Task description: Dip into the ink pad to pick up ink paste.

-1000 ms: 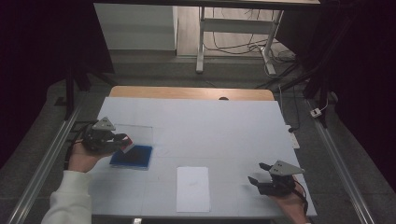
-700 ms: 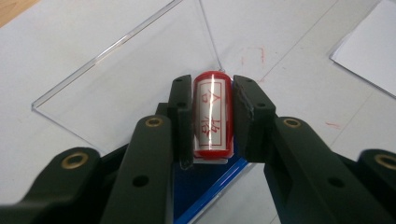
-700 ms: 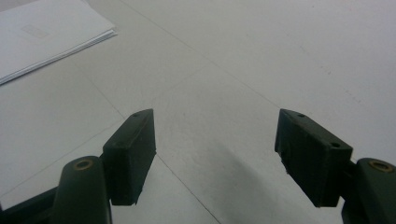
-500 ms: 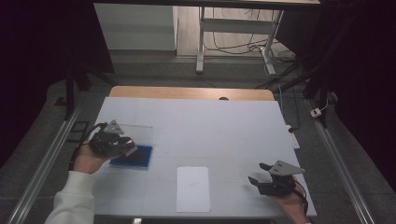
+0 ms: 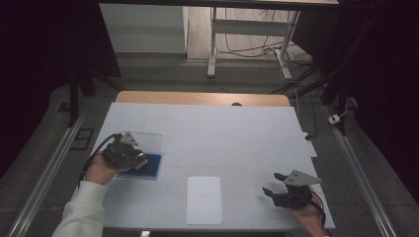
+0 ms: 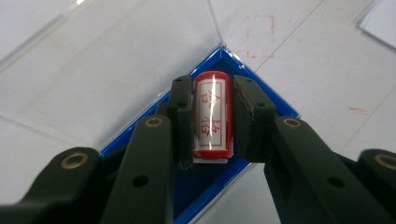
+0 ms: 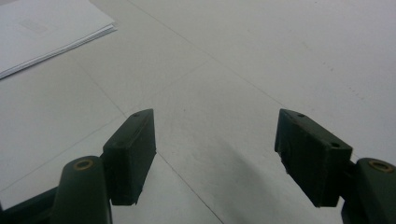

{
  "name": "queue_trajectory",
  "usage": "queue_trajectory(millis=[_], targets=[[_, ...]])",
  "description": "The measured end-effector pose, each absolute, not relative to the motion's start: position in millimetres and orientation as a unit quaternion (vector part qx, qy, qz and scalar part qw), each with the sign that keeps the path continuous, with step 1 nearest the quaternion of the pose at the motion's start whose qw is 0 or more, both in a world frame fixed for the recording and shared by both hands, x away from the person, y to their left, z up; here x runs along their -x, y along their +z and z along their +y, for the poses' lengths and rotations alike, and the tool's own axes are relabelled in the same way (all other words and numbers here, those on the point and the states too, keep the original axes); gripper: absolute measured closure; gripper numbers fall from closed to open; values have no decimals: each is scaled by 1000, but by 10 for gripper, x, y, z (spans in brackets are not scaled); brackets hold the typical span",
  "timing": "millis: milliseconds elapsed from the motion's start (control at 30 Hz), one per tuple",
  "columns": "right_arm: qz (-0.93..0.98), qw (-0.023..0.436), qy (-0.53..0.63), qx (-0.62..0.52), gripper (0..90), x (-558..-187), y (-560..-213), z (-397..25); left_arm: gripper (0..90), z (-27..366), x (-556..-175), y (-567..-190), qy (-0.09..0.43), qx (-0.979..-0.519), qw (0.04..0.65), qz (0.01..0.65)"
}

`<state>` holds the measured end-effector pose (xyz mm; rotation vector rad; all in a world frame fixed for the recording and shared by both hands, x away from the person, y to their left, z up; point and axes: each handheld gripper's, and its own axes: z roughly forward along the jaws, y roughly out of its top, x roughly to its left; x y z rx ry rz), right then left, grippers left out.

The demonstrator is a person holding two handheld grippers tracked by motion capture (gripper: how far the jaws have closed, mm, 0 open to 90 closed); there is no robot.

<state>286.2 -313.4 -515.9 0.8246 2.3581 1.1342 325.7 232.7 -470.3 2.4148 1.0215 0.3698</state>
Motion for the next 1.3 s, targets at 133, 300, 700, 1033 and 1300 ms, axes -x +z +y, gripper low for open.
queue_trajectory(millis=[133, 300, 700, 1033, 1300], targets=[[841, 195, 410, -294, 286, -2864, -5164, -3140, 704, 2327, -3265, -4733, 135, -884, 243, 377], [841, 195, 410, -294, 286, -2861, -5163, -3138, 704, 2330, -3271, -4748, 133, -884, 242, 377], [843, 193, 409, -292, 285, -2863, -5170, -3141, 705, 2335, -3280, -4786, 128, -885, 237, 380], [845, 192, 404, -291, 285, -2860, -5168, -3133, 700, 2308, -3283, -4796, 132, -886, 224, 385], [846, 192, 403, -291, 285, -2862, -5170, -3132, 706, 2334, -3306, -4798, 116, -882, 229, 395]])
